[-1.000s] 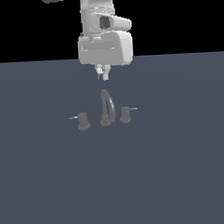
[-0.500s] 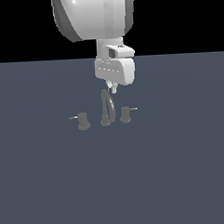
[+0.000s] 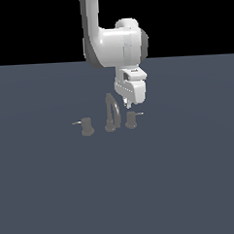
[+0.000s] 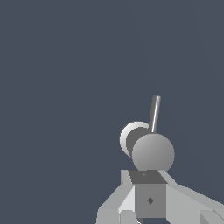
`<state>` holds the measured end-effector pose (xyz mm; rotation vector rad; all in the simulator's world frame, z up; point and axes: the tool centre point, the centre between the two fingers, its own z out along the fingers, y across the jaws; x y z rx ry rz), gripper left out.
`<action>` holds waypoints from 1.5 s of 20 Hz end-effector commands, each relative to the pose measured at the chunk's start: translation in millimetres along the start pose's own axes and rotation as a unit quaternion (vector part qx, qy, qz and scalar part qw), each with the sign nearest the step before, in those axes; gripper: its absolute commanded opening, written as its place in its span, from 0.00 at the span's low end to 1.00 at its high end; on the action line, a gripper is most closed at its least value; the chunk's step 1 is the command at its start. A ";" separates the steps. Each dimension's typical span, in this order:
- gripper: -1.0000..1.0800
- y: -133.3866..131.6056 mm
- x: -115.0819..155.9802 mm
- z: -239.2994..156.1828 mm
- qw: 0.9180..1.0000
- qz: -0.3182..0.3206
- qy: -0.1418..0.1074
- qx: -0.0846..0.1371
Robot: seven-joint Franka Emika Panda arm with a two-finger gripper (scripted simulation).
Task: Turn on the faucet by rotating a designated handle.
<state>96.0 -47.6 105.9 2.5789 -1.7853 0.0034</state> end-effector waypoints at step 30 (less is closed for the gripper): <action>0.00 12.1 54.6 40.0 0.997 0.073 -0.003 0.003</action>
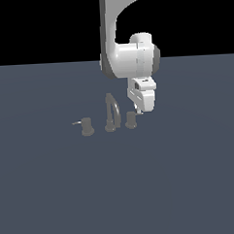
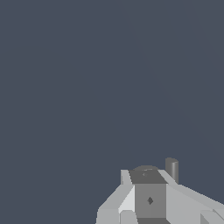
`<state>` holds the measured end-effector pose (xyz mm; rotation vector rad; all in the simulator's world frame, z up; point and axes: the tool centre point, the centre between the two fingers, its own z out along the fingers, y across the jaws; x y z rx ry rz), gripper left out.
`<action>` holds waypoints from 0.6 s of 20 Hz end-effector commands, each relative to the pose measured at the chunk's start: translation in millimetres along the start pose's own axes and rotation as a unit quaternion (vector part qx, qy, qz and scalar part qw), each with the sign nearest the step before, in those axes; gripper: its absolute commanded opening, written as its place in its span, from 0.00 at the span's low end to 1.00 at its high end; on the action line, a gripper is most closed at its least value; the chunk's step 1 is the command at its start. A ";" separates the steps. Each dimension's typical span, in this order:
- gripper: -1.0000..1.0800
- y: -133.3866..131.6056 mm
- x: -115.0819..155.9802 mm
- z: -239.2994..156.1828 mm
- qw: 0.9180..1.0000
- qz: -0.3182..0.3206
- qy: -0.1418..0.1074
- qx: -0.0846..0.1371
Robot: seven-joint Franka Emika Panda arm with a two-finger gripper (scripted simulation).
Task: Turn on the faucet by rotating a designated handle.
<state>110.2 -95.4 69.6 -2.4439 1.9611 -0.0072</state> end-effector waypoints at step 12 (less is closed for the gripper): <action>0.00 29.2 -0.2 3.1 1.000 0.001 0.001 -0.001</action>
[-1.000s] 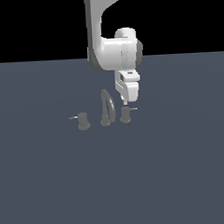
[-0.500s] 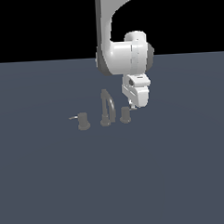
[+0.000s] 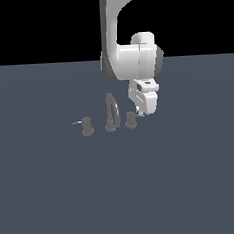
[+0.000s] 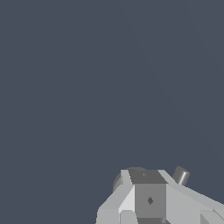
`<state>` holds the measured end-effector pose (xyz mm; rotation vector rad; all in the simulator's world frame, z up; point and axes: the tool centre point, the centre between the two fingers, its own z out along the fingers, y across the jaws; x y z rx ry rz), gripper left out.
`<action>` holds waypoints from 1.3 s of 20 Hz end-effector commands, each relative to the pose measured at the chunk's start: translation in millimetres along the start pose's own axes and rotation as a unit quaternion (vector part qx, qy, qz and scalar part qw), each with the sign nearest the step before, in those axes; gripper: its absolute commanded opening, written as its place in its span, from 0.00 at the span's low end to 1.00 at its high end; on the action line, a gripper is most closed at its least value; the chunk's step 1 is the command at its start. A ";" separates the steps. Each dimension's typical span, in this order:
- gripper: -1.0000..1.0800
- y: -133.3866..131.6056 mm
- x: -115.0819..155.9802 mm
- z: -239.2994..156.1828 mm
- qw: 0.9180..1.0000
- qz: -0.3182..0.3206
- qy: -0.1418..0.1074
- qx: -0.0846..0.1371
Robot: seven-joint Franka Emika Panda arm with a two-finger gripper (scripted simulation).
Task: Turn on the faucet by rotating a designated handle.
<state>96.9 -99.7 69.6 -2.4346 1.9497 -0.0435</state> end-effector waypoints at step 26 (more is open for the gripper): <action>0.00 45.6 -46.4 1.8 1.000 0.010 -0.001 -0.014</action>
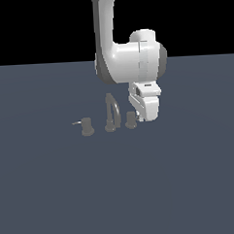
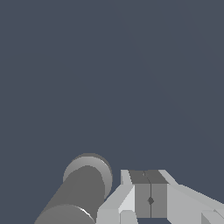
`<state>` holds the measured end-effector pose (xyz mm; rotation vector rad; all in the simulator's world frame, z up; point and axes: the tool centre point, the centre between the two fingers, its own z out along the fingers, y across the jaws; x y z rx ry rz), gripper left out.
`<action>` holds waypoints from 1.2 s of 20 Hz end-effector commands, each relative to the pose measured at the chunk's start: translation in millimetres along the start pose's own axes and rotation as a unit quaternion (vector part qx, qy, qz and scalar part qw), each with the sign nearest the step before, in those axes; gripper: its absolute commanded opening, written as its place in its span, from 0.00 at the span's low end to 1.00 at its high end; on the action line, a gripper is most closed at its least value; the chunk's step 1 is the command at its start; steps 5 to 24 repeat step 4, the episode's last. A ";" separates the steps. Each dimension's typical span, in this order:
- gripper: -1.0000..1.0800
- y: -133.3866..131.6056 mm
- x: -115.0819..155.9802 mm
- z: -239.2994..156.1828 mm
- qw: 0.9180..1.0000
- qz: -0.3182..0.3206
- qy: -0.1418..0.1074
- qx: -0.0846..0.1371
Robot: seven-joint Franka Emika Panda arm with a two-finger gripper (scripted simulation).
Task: Turn on the faucet by rotating a designated handle.
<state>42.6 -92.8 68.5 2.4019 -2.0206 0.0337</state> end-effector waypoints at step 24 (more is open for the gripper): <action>0.00 -7.0 -52.5 3.7 1.000 -0.019 -0.009 -0.005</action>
